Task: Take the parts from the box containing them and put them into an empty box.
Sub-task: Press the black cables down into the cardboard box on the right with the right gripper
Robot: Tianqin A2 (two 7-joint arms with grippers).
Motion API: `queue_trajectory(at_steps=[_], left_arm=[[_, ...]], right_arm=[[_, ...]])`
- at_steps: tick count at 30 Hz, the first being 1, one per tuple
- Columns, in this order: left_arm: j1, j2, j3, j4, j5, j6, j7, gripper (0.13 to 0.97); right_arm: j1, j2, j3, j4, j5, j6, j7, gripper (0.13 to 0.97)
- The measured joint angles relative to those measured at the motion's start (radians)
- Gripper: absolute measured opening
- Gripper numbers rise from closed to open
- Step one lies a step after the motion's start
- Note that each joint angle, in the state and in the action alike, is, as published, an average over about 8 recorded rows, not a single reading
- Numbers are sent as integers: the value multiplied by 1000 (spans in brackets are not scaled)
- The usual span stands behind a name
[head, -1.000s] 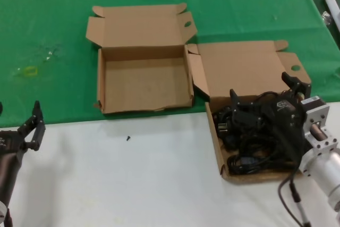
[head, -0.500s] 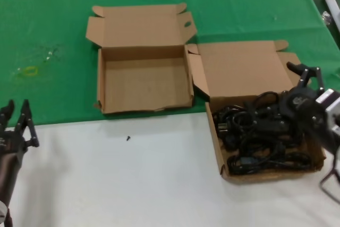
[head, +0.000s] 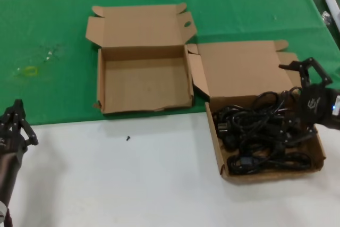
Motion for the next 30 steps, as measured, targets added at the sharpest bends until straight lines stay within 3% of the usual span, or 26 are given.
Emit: queue_trajectory(at_steps=[13,23,30], left_arm=[[0,0,0,0,0,0,0,143],[0,0,0,0,0,0,0,143],[0,0,0,0,0,0,0,143]], right_arm=[[203,48,-117,-167,-74,-230,-306,966],[307,19,-178,-263,-151,-239,-485,966],[325,-2,-187,-287,-162,-223,-548,929]])
